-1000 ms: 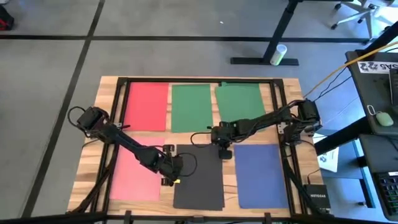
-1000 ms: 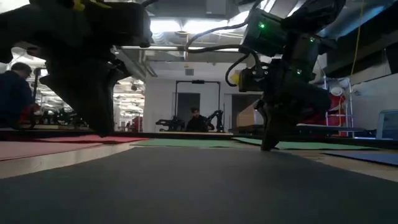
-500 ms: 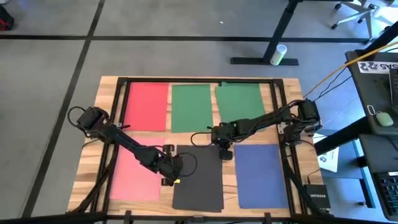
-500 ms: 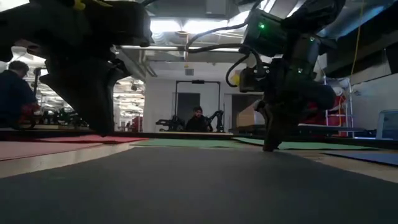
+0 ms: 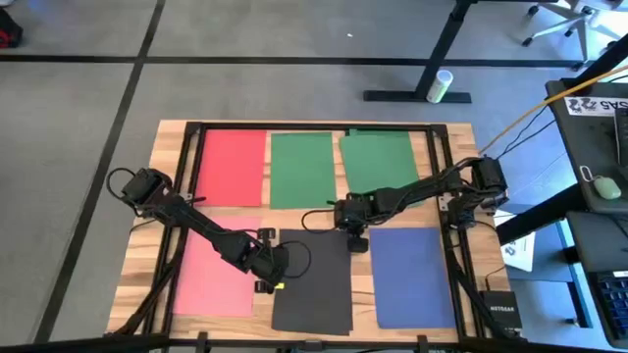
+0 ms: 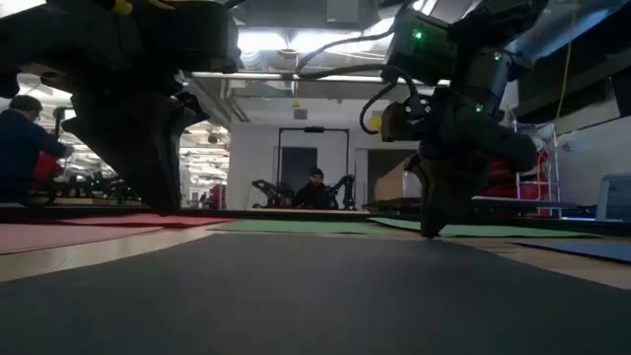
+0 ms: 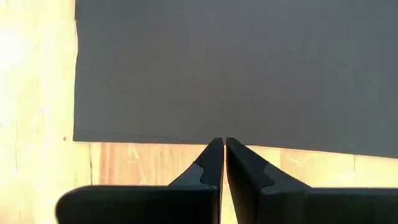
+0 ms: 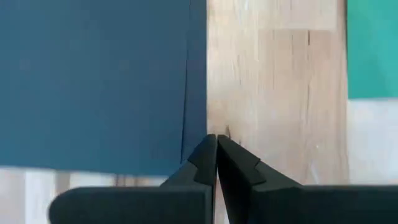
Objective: Organize paper
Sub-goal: Stack the black paper on top of the black paper, then stack the green paper on top of the green paper
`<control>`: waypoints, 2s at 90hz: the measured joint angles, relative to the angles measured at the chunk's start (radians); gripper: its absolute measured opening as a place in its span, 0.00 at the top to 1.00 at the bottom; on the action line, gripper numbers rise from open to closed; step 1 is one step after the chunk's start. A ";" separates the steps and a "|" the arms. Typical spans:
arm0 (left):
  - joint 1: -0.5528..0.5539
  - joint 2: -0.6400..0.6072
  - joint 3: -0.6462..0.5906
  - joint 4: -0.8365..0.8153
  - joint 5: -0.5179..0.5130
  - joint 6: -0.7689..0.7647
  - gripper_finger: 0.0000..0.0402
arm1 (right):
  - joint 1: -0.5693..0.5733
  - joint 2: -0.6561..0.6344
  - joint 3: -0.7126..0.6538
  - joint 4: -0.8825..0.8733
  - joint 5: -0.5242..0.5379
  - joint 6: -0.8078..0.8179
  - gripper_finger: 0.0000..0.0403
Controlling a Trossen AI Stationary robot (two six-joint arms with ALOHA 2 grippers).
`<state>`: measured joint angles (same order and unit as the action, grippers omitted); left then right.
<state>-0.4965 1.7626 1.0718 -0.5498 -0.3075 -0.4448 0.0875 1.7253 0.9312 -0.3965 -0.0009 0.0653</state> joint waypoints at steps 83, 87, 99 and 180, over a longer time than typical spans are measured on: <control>0.039 -0.001 0.000 -0.004 -0.004 0.111 1.00 | -0.002 -0.055 -0.092 -0.181 0.323 0.053 0.54; 0.043 -0.001 0.000 -0.003 -0.004 0.120 1.00 | -0.002 -0.057 -0.099 -0.170 0.320 0.049 0.54; 0.061 -0.001 0.000 -0.018 -0.004 0.160 1.00 | -0.002 -0.058 -0.107 -0.155 0.315 0.045 0.56; 0.095 -0.001 0.000 -0.016 -0.004 0.192 1.00 | -0.008 -0.052 -0.086 -0.129 0.274 -0.020 1.00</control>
<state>-0.4011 1.7615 1.0714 -0.5663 -0.3110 -0.2528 0.0799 1.6730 0.8447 -0.5253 0.2732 0.0451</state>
